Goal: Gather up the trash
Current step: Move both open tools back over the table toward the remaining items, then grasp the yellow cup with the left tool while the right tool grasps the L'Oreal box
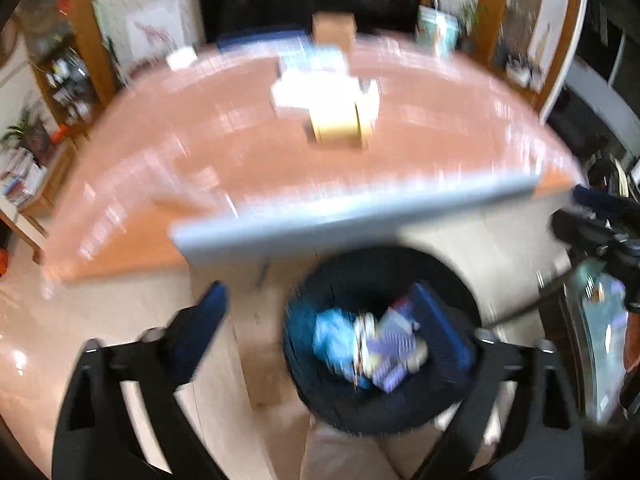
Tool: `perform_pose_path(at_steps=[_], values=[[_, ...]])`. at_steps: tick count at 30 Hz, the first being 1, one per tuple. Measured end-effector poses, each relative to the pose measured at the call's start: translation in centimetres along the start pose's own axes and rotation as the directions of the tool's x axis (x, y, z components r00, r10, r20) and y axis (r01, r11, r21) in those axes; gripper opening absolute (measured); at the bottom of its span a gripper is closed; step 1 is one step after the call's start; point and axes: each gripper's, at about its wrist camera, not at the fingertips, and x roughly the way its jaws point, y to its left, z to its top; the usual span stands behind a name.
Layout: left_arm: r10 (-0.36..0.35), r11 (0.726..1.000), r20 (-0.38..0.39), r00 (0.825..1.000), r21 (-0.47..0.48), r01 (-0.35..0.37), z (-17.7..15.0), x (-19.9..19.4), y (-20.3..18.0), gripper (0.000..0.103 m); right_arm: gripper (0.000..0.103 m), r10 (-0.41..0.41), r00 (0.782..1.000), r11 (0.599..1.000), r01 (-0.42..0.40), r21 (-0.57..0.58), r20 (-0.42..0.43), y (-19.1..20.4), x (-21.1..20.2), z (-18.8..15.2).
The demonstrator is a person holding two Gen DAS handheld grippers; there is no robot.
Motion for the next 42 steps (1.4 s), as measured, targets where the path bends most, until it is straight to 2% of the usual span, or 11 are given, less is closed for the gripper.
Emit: perform_pose_path(at_steps=[1,3,4,7,10,16,20,27,34,37,42], values=[[0.01,1.0,0.048,0.999,-0.01,-0.009,0.7,-0.7,0.2,0.101,0.099,-0.042,0.993,0.999,0.045,-0.022,0.109,0.2,-1.3,1.1],[0.003,1.0,0.07,0.998,-0.021,-0.001,2.0,-1.0,0.6,0.101,0.099,-0.093,0.982,0.994,0.102,-0.046,0.166,0.5,-1.8,2.5],[-0.015,0.999,0.064,0.998,-0.032,0.017,2.8,-0.8,0.8,0.101,0.099,-0.118,0.98,0.991,0.127,-0.048,0.159,0.6,-1.4,3.6],[-0.052,0.997,0.046,0.998,-0.049,0.054,4.1,0.5,1.0,0.101,0.099,-0.096,0.991,0.995,0.097,-0.011,0.096,0.2,0.5,6.0],[-0.072,0.997,0.038,0.997,-0.026,0.073,5.2,1.6,0.8,0.101,0.099,-0.113,0.991,0.993,0.111,0.04,0.066,0.0,2.0,7.8],[-0.118,0.993,0.025,0.993,0.036,0.117,6.8,3.2,0.6,0.101,0.099,-0.087,0.995,0.994,0.084,0.064,0.047,0.2,4.9,10.9],[-0.133,0.99,0.018,0.991,0.058,0.131,7.6,4.2,0.6,0.101,0.099,-0.078,0.996,0.997,0.077,0.027,0.047,0.8,6.9,12.8],[-0.088,0.996,-0.003,0.996,0.03,0.089,9.0,5.8,0.5,0.101,0.099,-0.02,1.0,0.999,0.02,0.043,-0.004,1.0,11.6,16.5],[-0.029,0.999,-0.02,0.999,-0.017,0.029,9.9,7.3,0.1,0.101,0.099,0.033,0.995,0.997,-0.026,0.069,-0.097,1.7,19.4,21.6],[0.002,1.0,-0.028,1.0,-0.029,-0.003,10.2,7.9,-0.1,0.098,0.099,0.051,0.99,0.996,-0.04,0.084,-0.135,2.0,22.4,22.8],[0.013,0.999,-0.046,0.999,-0.052,-0.016,10.3,8.6,0.0,0.095,0.099,0.043,0.982,0.996,-0.027,0.09,-0.182,2.8,26.0,23.7]])
